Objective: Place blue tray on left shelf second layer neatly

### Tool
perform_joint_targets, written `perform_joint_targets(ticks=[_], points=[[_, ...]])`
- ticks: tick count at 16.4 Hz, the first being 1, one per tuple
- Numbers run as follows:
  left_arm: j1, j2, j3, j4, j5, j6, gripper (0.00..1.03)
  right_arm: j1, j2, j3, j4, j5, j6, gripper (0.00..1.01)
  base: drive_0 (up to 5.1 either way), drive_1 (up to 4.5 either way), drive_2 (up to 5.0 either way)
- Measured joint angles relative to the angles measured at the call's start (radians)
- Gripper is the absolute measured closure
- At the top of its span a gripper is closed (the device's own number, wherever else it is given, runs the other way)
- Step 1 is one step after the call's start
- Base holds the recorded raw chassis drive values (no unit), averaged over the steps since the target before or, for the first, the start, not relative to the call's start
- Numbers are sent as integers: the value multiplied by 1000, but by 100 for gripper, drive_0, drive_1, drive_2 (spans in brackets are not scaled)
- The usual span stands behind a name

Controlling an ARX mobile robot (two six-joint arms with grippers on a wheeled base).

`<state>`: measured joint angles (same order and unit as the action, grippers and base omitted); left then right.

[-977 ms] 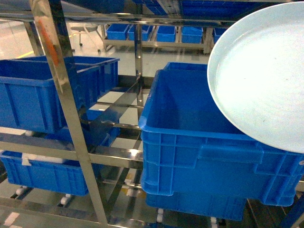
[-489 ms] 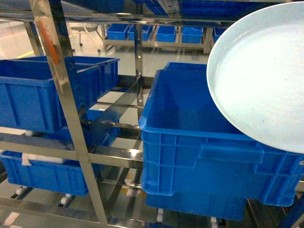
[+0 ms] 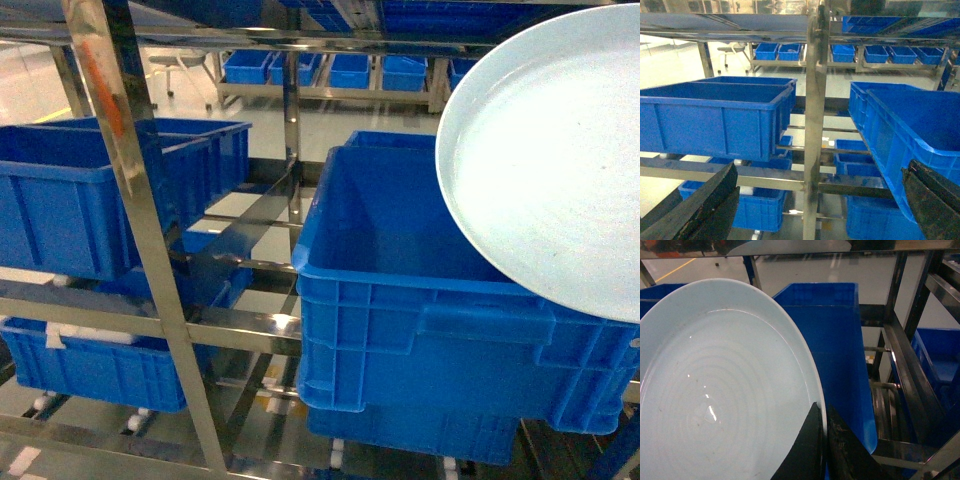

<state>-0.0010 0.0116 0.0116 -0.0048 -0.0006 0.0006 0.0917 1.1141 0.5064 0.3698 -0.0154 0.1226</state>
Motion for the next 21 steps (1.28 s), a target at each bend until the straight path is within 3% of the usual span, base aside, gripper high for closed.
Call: perform_joint_targets(ticks=[13,14,15,16,17,21], points=[[0,0,0,0,0,0,5,-2,0,1,-11,-6,5,99,0,0,0],[0,0,0,0,0,0,5,-30,15,21,-123,-100,88,99,0,0,0],[0,0,0,0,0,0,5,-75,140,84,-273,-270,305,99,0,0,0],[0,0,0,0,0,0,5,-86,368,228,-263,-309,433,99,0,0,0],[0,0,0,0,0,0,5,-85,544,350,-232,-287,470,99,0,0,0],[0,0,0,0,0,0,5,-85,570,380,-212,-274,480,99,0,0,0]])
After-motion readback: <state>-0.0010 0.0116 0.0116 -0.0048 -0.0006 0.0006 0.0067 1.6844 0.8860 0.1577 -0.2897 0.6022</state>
